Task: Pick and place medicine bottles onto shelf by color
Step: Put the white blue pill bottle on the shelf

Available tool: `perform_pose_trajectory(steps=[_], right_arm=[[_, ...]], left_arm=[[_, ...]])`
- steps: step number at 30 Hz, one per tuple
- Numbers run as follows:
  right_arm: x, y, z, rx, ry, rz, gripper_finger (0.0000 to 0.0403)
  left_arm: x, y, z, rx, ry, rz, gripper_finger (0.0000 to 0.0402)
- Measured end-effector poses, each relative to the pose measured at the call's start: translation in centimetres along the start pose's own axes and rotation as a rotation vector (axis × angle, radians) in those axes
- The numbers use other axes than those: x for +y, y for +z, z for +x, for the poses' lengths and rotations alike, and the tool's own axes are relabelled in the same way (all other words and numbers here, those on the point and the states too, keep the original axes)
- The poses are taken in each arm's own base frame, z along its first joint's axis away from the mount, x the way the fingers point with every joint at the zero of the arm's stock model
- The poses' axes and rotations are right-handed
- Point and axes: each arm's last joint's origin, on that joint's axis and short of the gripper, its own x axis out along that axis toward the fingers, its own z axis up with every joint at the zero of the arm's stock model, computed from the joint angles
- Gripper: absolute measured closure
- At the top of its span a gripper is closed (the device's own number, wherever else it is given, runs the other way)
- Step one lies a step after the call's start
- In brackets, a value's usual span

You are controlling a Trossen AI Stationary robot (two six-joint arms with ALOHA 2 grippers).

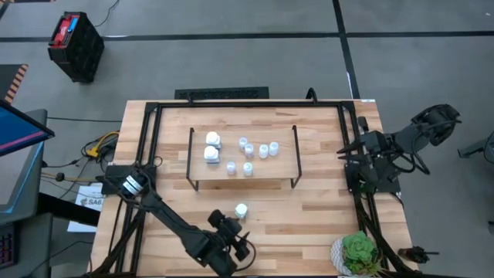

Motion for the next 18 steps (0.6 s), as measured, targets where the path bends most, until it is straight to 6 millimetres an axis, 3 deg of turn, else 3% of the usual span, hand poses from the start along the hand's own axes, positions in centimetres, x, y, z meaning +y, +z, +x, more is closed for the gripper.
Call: perform_pose_trajectory(steps=[6,18], right_arm=[[-0.9,-1.1,-1.3,0.023,-0.002,-0.011,0.0317],[-2.6,-2.7,-4.0,-0.042,0.016,0.023,0.0317]], left_arm=[[0.3,2.1,-1.1,0.045,0.083,0.032,0.0125],[1.6,3.1,0.8,0.126,0.180,-0.018,0.0125]])
